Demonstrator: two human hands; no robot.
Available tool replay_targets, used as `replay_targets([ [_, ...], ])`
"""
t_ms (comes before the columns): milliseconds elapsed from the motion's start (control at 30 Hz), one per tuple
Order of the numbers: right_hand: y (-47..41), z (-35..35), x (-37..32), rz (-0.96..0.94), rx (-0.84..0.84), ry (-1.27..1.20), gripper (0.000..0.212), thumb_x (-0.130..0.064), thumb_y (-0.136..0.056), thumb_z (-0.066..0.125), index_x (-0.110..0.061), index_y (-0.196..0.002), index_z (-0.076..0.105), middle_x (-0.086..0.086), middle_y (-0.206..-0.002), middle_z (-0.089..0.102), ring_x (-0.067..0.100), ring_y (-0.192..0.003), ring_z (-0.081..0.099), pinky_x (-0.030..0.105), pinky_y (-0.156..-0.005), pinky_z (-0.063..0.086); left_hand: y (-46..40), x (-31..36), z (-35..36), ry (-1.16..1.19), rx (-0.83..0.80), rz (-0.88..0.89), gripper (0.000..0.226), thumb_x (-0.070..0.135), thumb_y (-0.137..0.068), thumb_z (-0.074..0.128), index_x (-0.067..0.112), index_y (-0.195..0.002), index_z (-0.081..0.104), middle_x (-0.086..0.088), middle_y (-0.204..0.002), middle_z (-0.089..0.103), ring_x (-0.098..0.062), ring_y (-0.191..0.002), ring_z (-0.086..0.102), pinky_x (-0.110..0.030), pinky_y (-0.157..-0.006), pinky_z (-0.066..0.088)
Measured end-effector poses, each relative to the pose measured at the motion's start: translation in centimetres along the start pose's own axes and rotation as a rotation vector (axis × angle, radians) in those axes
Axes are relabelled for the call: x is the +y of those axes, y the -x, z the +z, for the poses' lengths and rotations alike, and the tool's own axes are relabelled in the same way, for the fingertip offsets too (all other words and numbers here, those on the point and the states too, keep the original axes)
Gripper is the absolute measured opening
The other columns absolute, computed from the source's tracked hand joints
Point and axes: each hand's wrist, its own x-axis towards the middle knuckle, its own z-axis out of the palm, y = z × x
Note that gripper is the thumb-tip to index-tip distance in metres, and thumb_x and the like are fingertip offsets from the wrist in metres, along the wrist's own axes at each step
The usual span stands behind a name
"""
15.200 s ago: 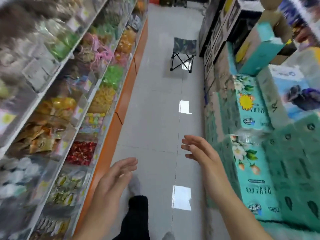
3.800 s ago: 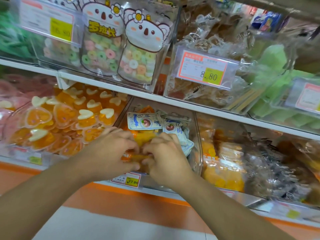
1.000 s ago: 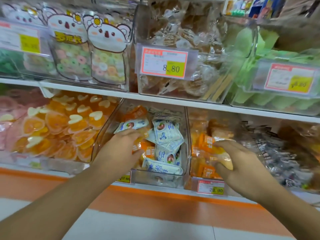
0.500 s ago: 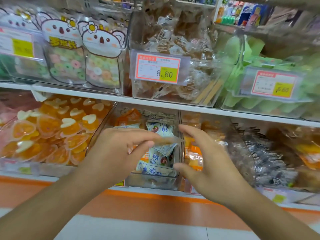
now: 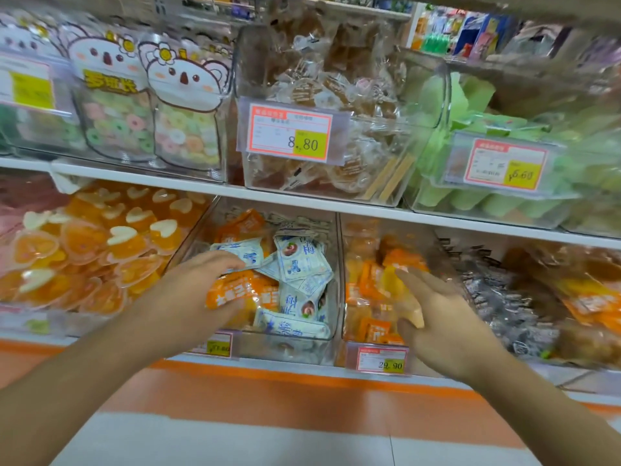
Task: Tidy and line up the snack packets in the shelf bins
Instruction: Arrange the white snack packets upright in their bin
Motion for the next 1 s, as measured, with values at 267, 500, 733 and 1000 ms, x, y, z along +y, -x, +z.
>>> replay_targets([
  [267, -1.5, 1.6, -9.0, -0.348, 0.074, -0.159, 0.042, -0.025, -0.1, 0.063, -0.028, -0.141, 0.058, -0.013, -0.14, 0.058, 0.003, -0.13, 0.046, -0.002, -0.102, 0.019, 1.3, -3.2, -1.5, -0.158, 0.037, 0.007, 0.061, 0.045, -0.092, 0.068, 0.029, -0.147, 0.048, 0.015, -0.156, 0.039, -0.006, -0.144, 0.031, -0.027, -0.12, 0.023],
  [500, -7.2, 7.4, -18.3, -0.457, -0.165, -0.095, 0.064, -0.038, -0.097, 0.066, -0.018, -0.153, 0.042, 0.001, -0.16, 0.038, 0.024, -0.147, 0.035, 0.038, -0.12, 0.034, 1.6, -6.3, -1.2, -0.062, 0.071, -0.003, 0.062, 0.044, -0.097, 0.059, 0.038, -0.155, 0.036, 0.026, -0.162, 0.027, 0.003, -0.148, 0.025, -0.02, -0.113, 0.027],
  [733, -8.1, 7.7, -19.2, -0.398, -0.184, -0.244, 0.076, -0.04, -0.087, 0.081, -0.032, -0.153, 0.043, -0.011, -0.145, 0.045, 0.013, -0.133, 0.046, 0.034, -0.111, 0.043, 1.3, -6.7, -0.9, -0.023, 0.088, 0.002, 0.06, 0.047, -0.1, 0.052, 0.036, -0.156, 0.034, 0.025, -0.162, 0.025, 0.005, -0.148, 0.021, -0.014, -0.112, 0.02],
  [1000, -9.2, 6.3, -20.2, -0.437, -0.262, -0.149, 0.057, -0.036, -0.073, 0.092, -0.032, -0.123, 0.066, -0.013, -0.112, 0.056, 0.012, -0.107, 0.053, 0.036, -0.091, 0.049, 1.3, -7.2, -0.8, -0.021, 0.078, 0.014, 0.057, 0.05, -0.1, 0.049, 0.036, -0.153, 0.038, 0.026, -0.161, 0.027, 0.003, -0.148, 0.023, -0.024, -0.116, 0.029],
])
